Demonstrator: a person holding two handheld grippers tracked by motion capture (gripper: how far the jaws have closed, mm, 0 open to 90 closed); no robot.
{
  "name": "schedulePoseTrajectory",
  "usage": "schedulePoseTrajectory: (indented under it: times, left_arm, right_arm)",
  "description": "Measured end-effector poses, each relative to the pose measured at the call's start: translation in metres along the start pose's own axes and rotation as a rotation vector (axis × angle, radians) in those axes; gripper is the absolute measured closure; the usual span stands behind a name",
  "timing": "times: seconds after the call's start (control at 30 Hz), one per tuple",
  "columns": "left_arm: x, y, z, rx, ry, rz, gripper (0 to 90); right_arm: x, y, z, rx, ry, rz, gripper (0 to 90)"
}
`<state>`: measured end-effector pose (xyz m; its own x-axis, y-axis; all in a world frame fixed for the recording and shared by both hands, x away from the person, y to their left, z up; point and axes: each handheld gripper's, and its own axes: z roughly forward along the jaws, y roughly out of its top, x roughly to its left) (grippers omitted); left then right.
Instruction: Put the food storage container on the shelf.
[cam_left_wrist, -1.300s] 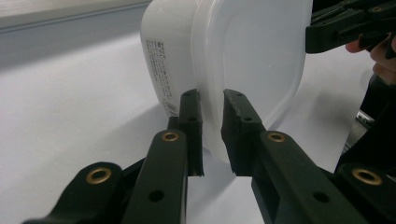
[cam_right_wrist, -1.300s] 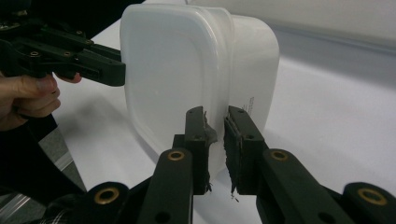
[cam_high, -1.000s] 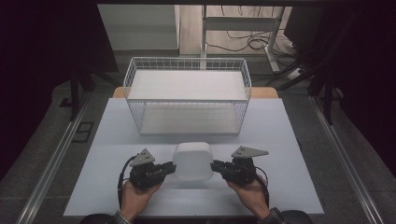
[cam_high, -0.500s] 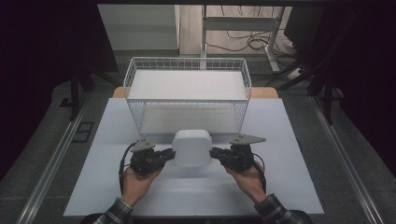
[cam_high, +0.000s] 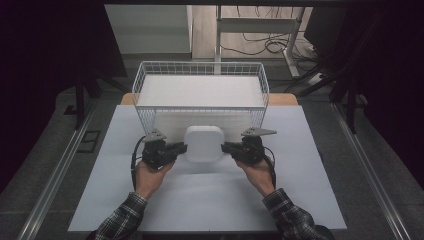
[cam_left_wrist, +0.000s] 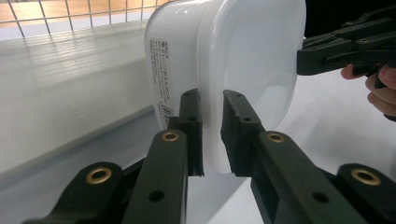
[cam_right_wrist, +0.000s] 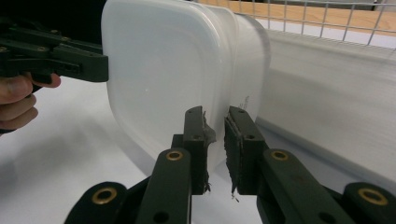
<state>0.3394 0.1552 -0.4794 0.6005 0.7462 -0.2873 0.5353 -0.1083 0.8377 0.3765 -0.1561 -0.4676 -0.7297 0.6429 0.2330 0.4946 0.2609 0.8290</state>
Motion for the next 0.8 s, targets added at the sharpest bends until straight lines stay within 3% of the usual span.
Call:
schedulePoseTrajectory:
  times: [0.23,0.63,0.73,0.8]
  left_arm:
    - [0.014,0.002,0.013,0.009,-0.005,-0.023,78.8]
    - [0.024,0.002,0.026,0.005,0.014,-0.063,78.6]
    - [0.028,0.003,0.026,-0.001,0.002,-0.084,78.6]
    - [0.031,0.002,0.027,-0.01,0.015,-0.091,78.5]
  right_arm:
    - [-0.011,0.004,0.014,0.011,-0.018,0.02,78.0]
    - [-0.022,0.006,0.029,0.022,-0.041,0.045,77.5]
    - [-0.024,0.007,0.03,0.022,-0.028,0.058,77.5]
    - [-0.024,0.009,0.031,0.023,-0.015,0.058,77.5]
